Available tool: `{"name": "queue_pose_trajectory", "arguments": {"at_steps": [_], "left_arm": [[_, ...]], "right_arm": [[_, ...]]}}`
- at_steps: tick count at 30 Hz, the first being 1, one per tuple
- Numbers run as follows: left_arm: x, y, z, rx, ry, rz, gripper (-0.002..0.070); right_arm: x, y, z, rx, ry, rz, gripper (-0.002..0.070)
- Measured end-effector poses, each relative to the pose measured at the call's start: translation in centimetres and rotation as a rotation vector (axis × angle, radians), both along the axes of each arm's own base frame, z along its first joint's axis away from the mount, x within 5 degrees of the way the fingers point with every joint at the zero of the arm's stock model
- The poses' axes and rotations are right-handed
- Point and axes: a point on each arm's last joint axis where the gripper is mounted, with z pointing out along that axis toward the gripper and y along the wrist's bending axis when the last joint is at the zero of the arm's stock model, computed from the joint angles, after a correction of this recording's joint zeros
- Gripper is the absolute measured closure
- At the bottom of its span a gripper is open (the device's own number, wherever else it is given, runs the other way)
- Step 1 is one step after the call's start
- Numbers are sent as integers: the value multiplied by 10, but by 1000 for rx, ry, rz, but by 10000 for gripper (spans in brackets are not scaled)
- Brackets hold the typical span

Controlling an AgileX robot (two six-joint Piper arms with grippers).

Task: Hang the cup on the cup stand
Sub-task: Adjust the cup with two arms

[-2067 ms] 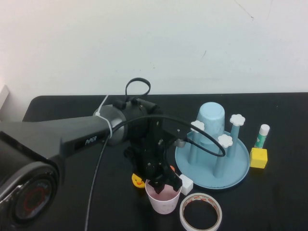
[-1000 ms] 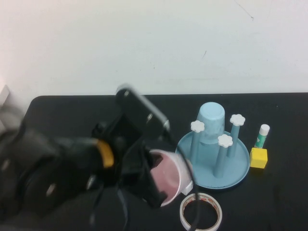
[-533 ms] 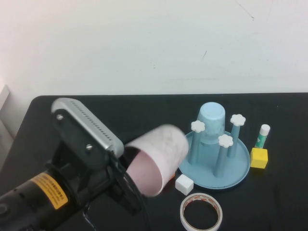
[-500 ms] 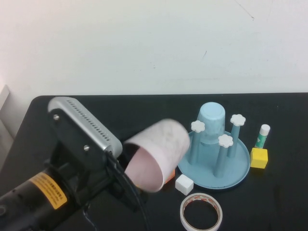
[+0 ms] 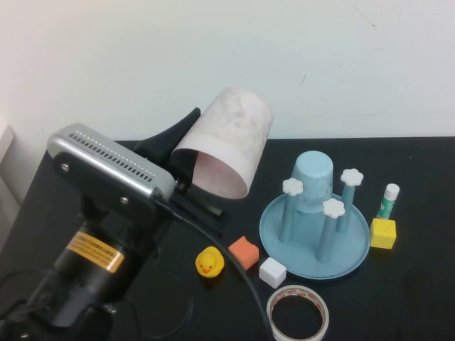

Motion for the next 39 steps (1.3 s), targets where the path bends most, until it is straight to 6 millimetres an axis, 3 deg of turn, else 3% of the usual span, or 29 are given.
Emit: {"name": "queue_pose_trajectory", "arguments": {"at_steps": [2,8,11,17,21,29,34,39], "left_arm": [[4,-3,-6,-10,-14,15,667],[11,-11,-23,12,25,-3,667],[10,-12,-23,1,26,-21,667],[9,-14,-22,6,13,-40,667],[9,-14,-22,8,11,-43,667],[9,-14,-22,8,11,-43,667],[9,-14,-22,8,11,-43,667],[9,-14,-22,5,11,-44,667]], "right_arm": [[-1,2,6,87,-27,27,561],[0,7,11,168,-22,92,241],[4,12,14,160,37,149,143],[30,20,58,71,62,261,106],[64,28,83,68,125,368,104],[135,37,102,103,232,495,104],[156,49,118,88,213,547,103],[170,71,118,69,243,594,103]]}}
